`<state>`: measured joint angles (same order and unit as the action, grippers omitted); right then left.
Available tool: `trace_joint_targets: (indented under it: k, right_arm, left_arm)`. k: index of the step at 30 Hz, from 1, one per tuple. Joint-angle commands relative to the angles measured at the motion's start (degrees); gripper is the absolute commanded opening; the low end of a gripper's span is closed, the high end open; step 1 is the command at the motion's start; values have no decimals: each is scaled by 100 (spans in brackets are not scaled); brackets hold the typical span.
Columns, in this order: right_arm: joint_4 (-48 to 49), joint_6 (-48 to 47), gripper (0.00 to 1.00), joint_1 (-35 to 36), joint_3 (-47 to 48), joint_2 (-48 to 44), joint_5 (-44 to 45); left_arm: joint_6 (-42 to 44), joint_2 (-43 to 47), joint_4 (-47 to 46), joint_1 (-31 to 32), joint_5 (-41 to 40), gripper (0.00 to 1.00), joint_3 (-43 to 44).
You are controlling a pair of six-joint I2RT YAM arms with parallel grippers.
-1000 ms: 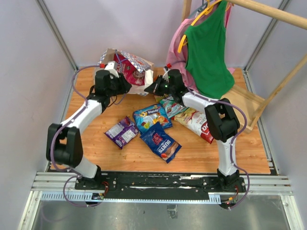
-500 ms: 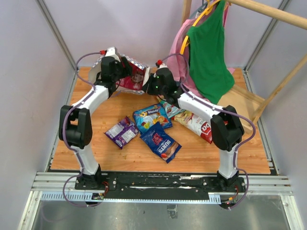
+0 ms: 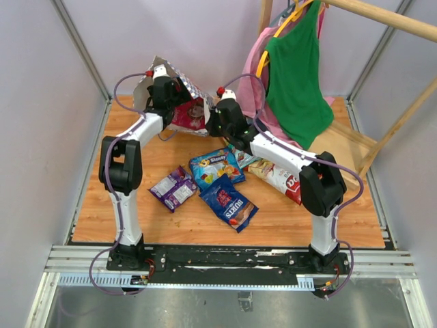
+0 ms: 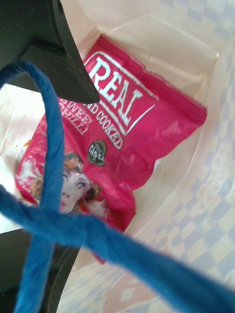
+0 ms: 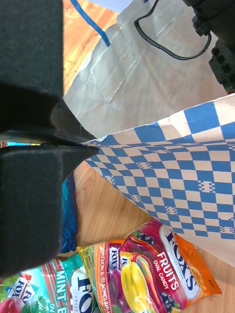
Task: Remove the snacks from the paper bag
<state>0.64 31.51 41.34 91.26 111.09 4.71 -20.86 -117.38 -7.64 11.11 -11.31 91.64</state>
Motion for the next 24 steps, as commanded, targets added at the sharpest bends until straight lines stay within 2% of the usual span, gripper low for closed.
trace_joint_targets:
  k: [1,4,11,14,19,24]
  right_arm:
    - [28,-241,1,40,61,-46,22]
    - [43,-297,1,29,47,-37,38]
    - [123,-376,1,30,50,9,-46]
    - [139,-423,1,21,45,20,-67]
    - [155,-432,1,-2,104,108,-125]
    - [159,-461,1,-23,152,168,-166]
  left_arm:
    - [-205,-223,-226,22,-1023,100,197]
    - [-170,-404,-468,1,-1194,100,299]
    - [-118,-1176,-101,-224,-1190,100,1338]
    - [-33,-1460,-89,-345,-904,100,1732]
    - [-78,-2135,723,-470,-482,100,2942]
    - [-71,-2588,861,-461,-439,100,3341]
